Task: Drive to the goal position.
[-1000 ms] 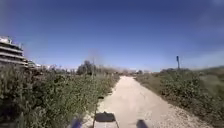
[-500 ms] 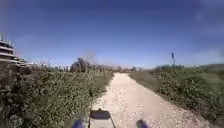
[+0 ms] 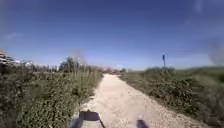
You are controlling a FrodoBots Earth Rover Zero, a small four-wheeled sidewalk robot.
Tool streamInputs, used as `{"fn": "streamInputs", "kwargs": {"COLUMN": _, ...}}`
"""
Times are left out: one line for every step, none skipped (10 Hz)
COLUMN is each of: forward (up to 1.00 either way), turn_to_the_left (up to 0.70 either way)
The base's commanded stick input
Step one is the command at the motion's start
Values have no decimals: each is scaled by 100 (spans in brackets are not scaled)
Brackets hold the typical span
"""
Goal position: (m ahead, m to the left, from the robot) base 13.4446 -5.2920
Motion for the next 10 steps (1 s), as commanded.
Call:
{"fn": "streamInputs", "kwargs": {"forward": 50, "turn_to_the_left": -41}}
{"fn": "streamInputs", "kwargs": {"forward": 50, "turn_to_the_left": -10}}
{"fn": "streamInputs", "kwargs": {"forward": 50, "turn_to_the_left": 0}}
{"fn": "streamInputs", "kwargs": {"forward": 50, "turn_to_the_left": 0}}
{"fn": "streamInputs", "kwargs": {"forward": 50, "turn_to_the_left": 0}}
{"fn": "streamInputs", "kwargs": {"forward": 50, "turn_to_the_left": 0}}
{"fn": "streamInputs", "kwargs": {"forward": 50, "turn_to_the_left": 0}}
{"fn": "streamInputs", "kwargs": {"forward": 50, "turn_to_the_left": 0}}
{"fn": "streamInputs", "kwargs": {"forward": 50, "turn_to_the_left": 0}}
{"fn": "streamInputs", "kwargs": {"forward": 50, "turn_to_the_left": 0}}
